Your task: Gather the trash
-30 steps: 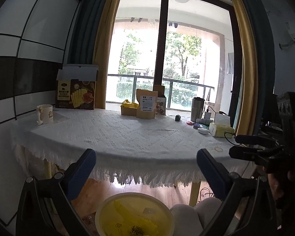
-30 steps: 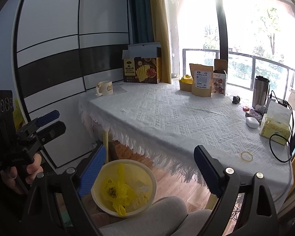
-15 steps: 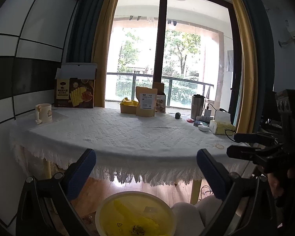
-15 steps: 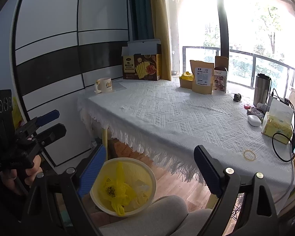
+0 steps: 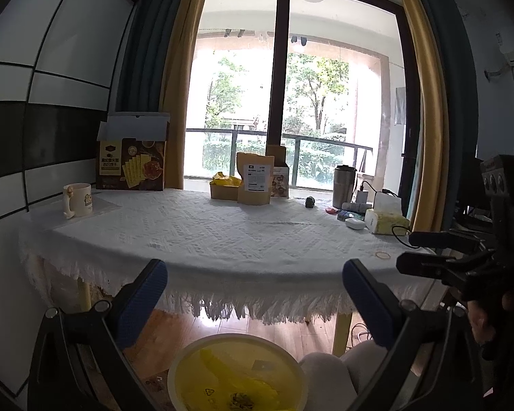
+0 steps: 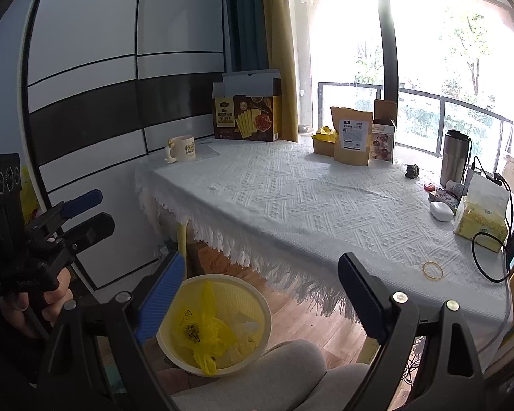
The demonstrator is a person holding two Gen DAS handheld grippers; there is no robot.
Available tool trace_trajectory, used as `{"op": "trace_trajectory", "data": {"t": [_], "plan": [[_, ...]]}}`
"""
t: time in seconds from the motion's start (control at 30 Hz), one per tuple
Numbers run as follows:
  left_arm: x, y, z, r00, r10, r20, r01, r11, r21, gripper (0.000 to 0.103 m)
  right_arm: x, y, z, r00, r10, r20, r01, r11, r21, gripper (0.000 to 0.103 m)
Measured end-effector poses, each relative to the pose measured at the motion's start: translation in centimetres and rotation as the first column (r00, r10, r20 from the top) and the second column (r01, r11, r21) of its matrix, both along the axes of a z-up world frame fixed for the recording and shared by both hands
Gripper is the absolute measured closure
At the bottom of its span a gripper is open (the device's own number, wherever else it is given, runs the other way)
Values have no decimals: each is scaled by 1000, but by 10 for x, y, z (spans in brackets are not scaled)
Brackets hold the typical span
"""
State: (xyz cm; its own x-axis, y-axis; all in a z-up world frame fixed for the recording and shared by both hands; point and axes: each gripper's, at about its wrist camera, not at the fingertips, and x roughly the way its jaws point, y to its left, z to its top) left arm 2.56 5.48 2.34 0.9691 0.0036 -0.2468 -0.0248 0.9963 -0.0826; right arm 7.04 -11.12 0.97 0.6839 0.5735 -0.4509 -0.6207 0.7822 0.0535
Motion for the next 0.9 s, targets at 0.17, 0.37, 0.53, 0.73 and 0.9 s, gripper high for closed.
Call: {"op": "trace_trajectory", "data": {"t": [0.17,0.37,0.53,0.73,0.9], "plan": [[-1,-1,1,1000,2,3,-2,1000,9,1,0,-1,0,1000,-1,1,1,1000,3,13],[-2,-1,1,1000,7,6,-7,1000,11,1,0,-1,0,1000,-1,1,1,1000,4,13],[-4,-2,4,1000,15,11,-15,1000,27,1,-1,-1,0,1000,2,0,-2,1000,1,13],[-5,-2,5,1000,16,14,-17,1000,25,1,-1,-2,1,1000,-1,1,1,1000,3,13],[-5,-2,5,1000,14,18,-14,999,33,1,-1,-2,0,1000,-1,2,1,1000,3,13]]}}
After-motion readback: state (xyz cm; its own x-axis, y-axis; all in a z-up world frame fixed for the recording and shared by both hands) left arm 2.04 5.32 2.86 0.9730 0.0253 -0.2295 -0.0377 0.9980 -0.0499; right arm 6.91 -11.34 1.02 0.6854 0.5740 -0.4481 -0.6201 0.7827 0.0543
